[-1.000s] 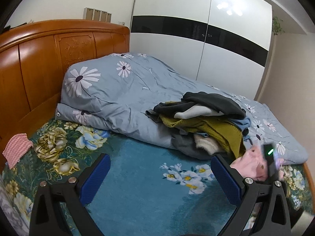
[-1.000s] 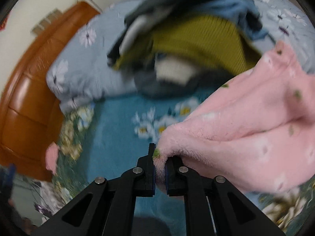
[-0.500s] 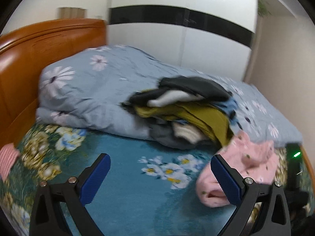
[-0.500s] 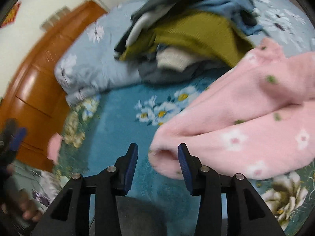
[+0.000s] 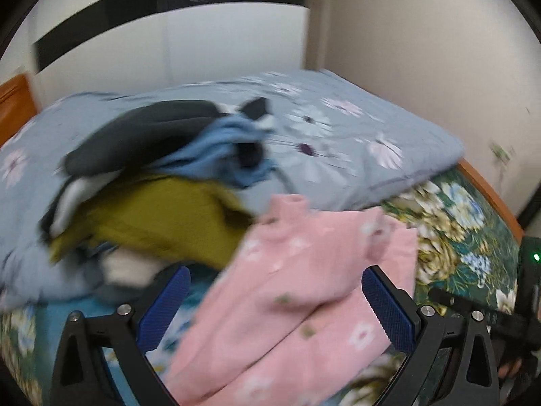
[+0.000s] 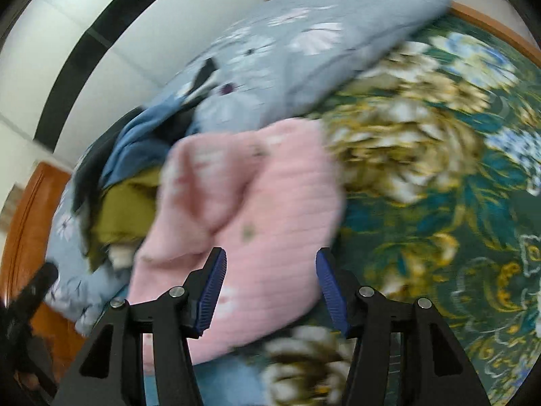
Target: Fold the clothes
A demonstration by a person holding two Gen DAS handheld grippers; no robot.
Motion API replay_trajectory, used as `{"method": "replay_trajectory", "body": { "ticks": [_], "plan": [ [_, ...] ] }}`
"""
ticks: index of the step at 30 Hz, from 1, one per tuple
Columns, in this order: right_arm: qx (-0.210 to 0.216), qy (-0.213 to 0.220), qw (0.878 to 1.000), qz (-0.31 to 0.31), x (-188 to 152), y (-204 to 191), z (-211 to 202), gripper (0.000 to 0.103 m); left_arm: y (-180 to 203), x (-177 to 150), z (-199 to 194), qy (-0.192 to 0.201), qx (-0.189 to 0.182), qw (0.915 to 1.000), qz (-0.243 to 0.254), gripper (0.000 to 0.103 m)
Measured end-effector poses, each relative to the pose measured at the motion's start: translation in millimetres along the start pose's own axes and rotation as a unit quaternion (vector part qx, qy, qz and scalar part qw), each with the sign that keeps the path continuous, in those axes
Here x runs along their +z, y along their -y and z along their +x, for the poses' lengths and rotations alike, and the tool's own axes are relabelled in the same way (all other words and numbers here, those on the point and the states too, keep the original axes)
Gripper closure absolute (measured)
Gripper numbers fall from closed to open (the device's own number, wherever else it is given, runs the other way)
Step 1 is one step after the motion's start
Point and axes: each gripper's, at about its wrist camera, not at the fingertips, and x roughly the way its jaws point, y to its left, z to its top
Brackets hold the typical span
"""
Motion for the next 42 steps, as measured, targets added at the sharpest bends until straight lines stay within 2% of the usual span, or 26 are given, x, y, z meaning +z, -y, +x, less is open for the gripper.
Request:
{"method": "replay_trajectory", "body": {
  "ticks": [5, 9, 11, 15, 17, 19, 20, 23, 26, 29, 31, 34, 38, 40, 42],
  "plan": [
    [-0.015, -0.004, 0.999, 0.031, 4, 35, 3, 0.046, 61, 30, 74, -0.044, -0.037, 0.9965, 0.061, 0.000],
    [-0.021, -0.011, 0.998, 0.051, 3, 54, 8, 0.046, 84, 39, 112, -0.070, -0.045, 0.9927, 0.088, 0.001],
    [-0.022, -0.014, 0.998, 0.062, 2, 60, 11, 0.046, 88, 40, 123, -0.078, -0.045, 0.9913, 0.096, 0.005],
    [-0.029, -0.017, 0.997, 0.066, 0, 66, 13, 0.046, 92, 38, 142, -0.107, -0.044, 0.9879, 0.104, 0.025],
    [-0.029, -0.019, 0.997, 0.065, -1, 66, 12, 0.046, 90, 35, 146, -0.118, -0.052, 0.9871, 0.095, 0.043],
    [-0.030, -0.019, 0.997, 0.063, -2, 65, 11, 0.046, 87, 34, 147, -0.122, -0.051, 0.9877, 0.083, 0.089],
    [-0.030, -0.019, 0.997, 0.063, -2, 65, 10, 0.046, 85, 33, 146, -0.122, -0.048, 0.9884, 0.077, 0.094],
    [-0.028, -0.018, 0.997, 0.064, -3, 63, 7, 0.046, 71, 36, 131, -0.094, -0.042, 0.9935, 0.048, 0.095],
    [-0.027, -0.018, 0.998, 0.058, -5, 59, 4, 0.046, 27, 43, 81, -0.033, -0.033, 0.9988, -0.014, 0.095],
    [-0.023, -0.018, 0.998, 0.053, -6, 54, 2, 0.046, -24, 47, 33, 0.019, -0.012, 0.9974, -0.069, 0.095],
    [-0.021, -0.018, 0.998, 0.048, -7, 50, 1, 0.046, -73, 41, -6, 0.054, 0.019, 0.9921, -0.112, 0.095],
    [-0.016, -0.017, 0.999, 0.040, -8, 42, 0, 0.046, -154, 14, -65, 0.089, 0.091, 0.9757, -0.178, 0.095],
    [-0.013, -0.022, 0.999, 0.032, -11, 34, 2, 0.046, -241, -36, -128, 0.110, 0.203, 0.9429, -0.240, 0.095],
    [-0.014, -0.026, 0.999, 0.028, -13, 30, 3, 0.046, -282, -72, -144, 0.090, 0.252, 0.9236, -0.275, 0.095],
    [-0.015, -0.031, 0.999, 0.022, -15, 25, 6, 0.046, -316, -111, -150, 0.062, 0.284, 0.9026, -0.318, 0.095]
  ]
}}
